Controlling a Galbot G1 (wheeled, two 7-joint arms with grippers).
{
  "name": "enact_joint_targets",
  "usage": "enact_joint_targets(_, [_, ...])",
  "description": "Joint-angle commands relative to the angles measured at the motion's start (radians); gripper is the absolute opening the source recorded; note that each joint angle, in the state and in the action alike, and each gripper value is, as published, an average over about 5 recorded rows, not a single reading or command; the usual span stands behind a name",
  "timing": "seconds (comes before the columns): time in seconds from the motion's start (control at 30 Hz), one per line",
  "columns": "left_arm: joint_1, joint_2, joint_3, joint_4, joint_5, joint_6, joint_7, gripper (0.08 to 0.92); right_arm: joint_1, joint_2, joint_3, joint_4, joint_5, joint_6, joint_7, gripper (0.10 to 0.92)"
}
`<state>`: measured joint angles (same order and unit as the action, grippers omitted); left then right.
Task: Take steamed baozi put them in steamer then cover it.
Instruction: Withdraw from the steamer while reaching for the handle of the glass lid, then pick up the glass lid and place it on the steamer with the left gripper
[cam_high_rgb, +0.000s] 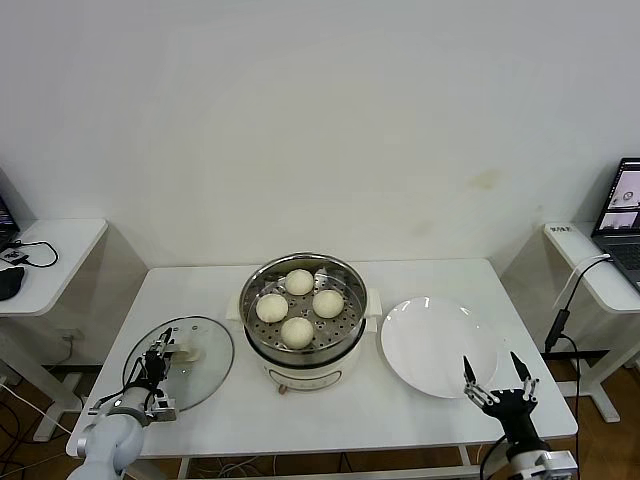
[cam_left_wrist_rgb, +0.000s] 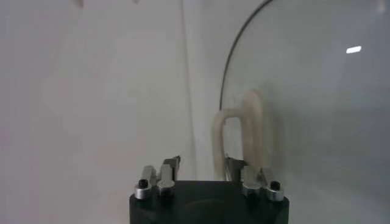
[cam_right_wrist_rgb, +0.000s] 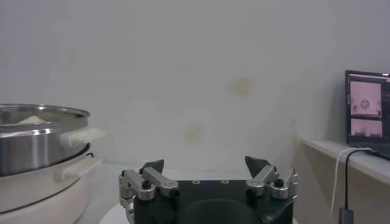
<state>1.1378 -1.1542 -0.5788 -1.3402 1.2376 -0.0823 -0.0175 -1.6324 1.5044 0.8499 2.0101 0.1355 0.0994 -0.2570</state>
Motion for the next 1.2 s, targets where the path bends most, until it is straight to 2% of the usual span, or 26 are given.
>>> enact_joint_targets(0.03, [-0.004,-0.005,0.0,0.021,-0.018,-0.001,-0.017,0.333,-0.001,0.001,-0.002,-0.001,-0.002,0.002,-0.001,0.823])
enact_joint_targets(0.23, [0.016,-0.014,-0.007,-0.005,-0.076,0.002,-0.056,0.175,-0.002,0.002,-0.004,-0.002,-0.008,0.005,-0.002,0.823])
enact_joint_targets(0.43, [0.085,-0.025,-0.055,-0.127,-0.114,0.015,-0.101,0.154,0.003,0.001,-0.01,-0.008,-0.01,0.007,-0.004,0.823])
enact_joint_targets(0.63, [0.167,-0.033,-0.131,-0.298,-0.11,0.046,-0.102,0.147,0.015,-0.001,-0.032,-0.011,-0.017,0.005,-0.005,0.823])
enact_joint_targets(0.93, [0.287,0.009,-0.24,-0.564,-0.136,0.139,-0.002,0.147,0.019,-0.021,-0.058,-0.009,-0.037,0.005,-0.009,0.823])
enact_joint_targets(1.2, [0.306,0.067,-0.295,-0.688,-0.142,0.227,0.115,0.147,0.028,-0.028,-0.069,-0.021,-0.061,0.008,-0.011,0.823])
